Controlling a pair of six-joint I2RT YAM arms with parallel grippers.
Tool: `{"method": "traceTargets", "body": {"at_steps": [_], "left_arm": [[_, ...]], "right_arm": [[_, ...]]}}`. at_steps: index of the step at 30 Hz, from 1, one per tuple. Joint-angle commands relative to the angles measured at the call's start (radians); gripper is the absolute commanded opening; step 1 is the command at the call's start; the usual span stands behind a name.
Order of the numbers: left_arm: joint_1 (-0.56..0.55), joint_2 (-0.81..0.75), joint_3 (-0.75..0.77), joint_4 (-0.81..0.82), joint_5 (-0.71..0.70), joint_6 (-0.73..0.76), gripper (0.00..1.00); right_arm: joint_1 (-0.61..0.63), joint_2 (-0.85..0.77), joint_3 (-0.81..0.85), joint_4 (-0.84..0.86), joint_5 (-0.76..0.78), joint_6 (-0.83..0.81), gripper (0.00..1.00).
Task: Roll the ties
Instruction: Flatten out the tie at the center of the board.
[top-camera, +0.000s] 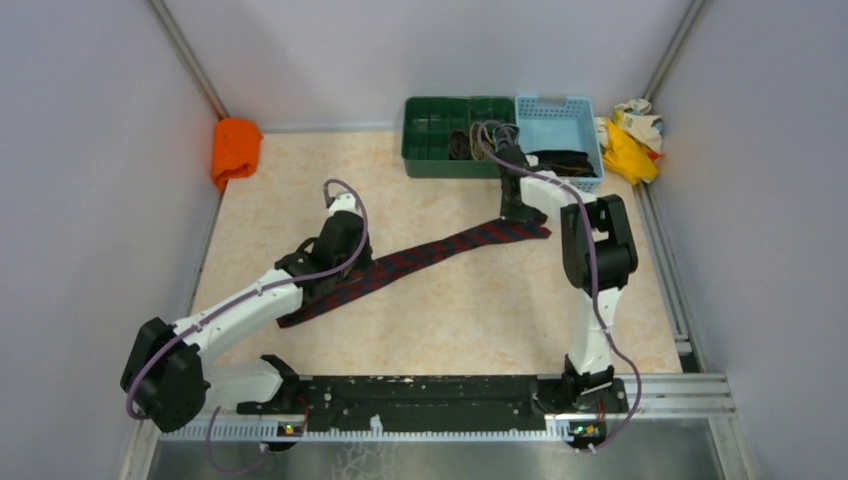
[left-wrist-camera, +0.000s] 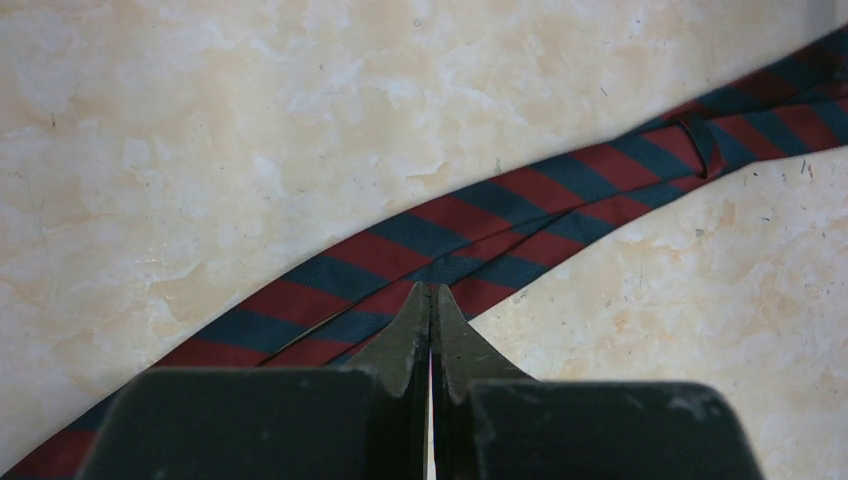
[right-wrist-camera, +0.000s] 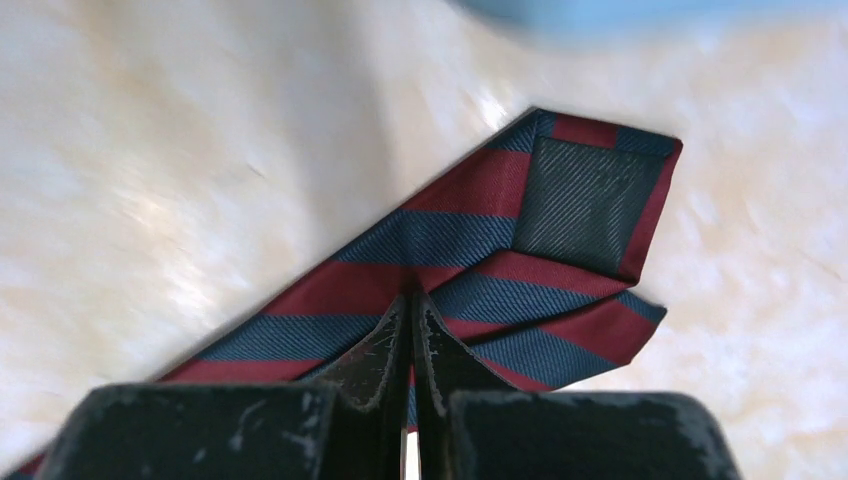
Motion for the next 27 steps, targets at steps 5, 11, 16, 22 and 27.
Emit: {"method": "traceTargets", "body": {"at_steps": [5, 11, 16, 22, 27], "left_arm": [[0.0, 0.025, 0.021, 0.029, 0.024, 0.02, 0.0], [-0.001, 0.078, 0.029, 0.067, 0.063, 0.019, 0.0], [-0.001, 0.104, 0.056, 0.048, 0.08, 0.015, 0.0], [-0.001, 0.053, 0.045, 0.043, 0.107, 0.014, 0.0], [-0.001, 0.014, 0.014, 0.07, 0.158, 0.013, 0.0]], "right_arm": [[-0.103, -0.159, -0.21, -0.124, 0.148, -0.005, 0.0], [-0.205, -0.18, -0.209, -0.099, 0.124, -0.038, 0.0], [-0.21, -0.2, -0.169, -0.084, 0.078, -0.032, 0.02], [-0.21, -0.385, -0.279, -0.065, 0.014, -0.022, 0.44], [-0.21, -0.411, -0.362, -0.097, -0.002, -0.008, 0.5]]}}
